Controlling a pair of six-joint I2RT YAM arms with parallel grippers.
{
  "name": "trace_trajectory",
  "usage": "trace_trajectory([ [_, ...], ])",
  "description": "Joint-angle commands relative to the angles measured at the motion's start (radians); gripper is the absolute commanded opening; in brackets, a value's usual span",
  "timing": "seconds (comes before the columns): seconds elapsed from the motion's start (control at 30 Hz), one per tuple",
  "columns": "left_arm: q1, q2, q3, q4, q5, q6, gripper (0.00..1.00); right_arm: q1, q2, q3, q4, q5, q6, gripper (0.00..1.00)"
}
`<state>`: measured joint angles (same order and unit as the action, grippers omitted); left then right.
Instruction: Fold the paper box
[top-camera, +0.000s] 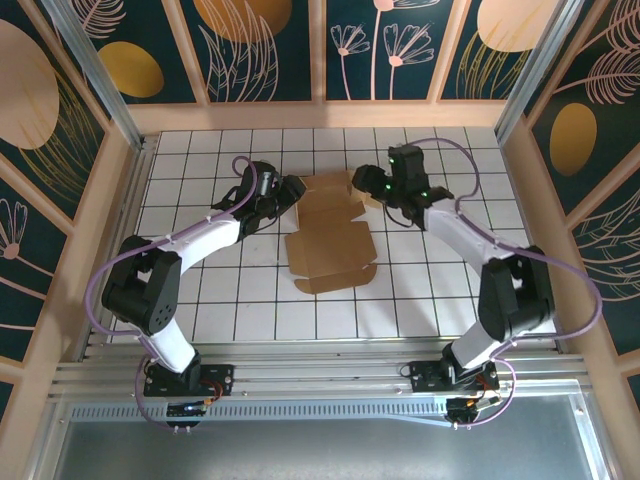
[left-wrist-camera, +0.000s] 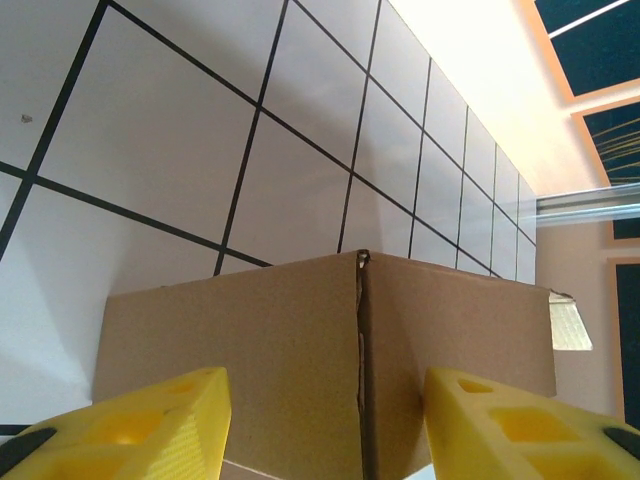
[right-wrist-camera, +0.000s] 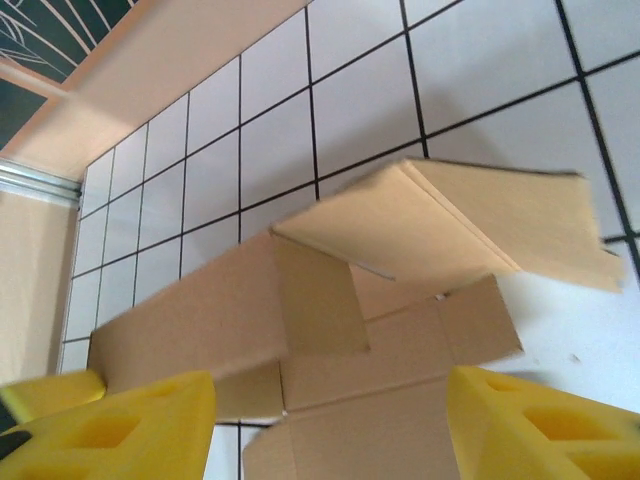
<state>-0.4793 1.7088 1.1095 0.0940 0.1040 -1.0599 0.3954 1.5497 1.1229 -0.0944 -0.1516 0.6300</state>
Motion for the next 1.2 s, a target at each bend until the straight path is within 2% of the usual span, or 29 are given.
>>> trace_trajectory([
  [0.0, -0.007, 0.029, 0.02, -0.058, -0.01, 0.023, 0.53, -0.006, -0.063, -0.131, 0.107, -0.028, 0.022, 0.63],
  [0.1, -0.007, 0.031, 0.024, -0.061, -0.009, 0.043, 0.53, -0.025, -0.049, -0.23, 0.207, -0.067, 0.031, 0.62],
  [0.27, -0.007, 0.04, 0.029, -0.076, 0.0, 0.064, 0.53, -0.073, 0.102, -0.235, 0.305, -0.209, -0.017, 0.56],
  [0.47, -0.008, 0.046, 0.026, -0.077, 0.016, 0.07, 0.53, -0.062, 0.255, -0.151, 0.346, -0.188, -0.039, 0.52],
  [0.83, -0.012, 0.05, 0.026, -0.086, 0.016, 0.087, 0.52, -0.046, 0.359, -0.133, 0.531, -0.225, 0.034, 0.5],
  [0.93, -0.013, 0.049, 0.024, -0.086, 0.017, 0.086, 0.52, -0.043, 0.368, -0.125, 0.518, -0.211, 0.027, 0.51],
  [1.03, -0.013, 0.046, 0.024, -0.086, 0.013, 0.088, 0.52, -0.039, 0.368, -0.108, 0.457, -0.17, 0.01, 0.6],
  [1.17, -0.015, 0.043, 0.026, -0.089, 0.006, 0.089, 0.52, -0.025, 0.359, -0.081, 0.31, 0.009, -0.002, 0.68],
])
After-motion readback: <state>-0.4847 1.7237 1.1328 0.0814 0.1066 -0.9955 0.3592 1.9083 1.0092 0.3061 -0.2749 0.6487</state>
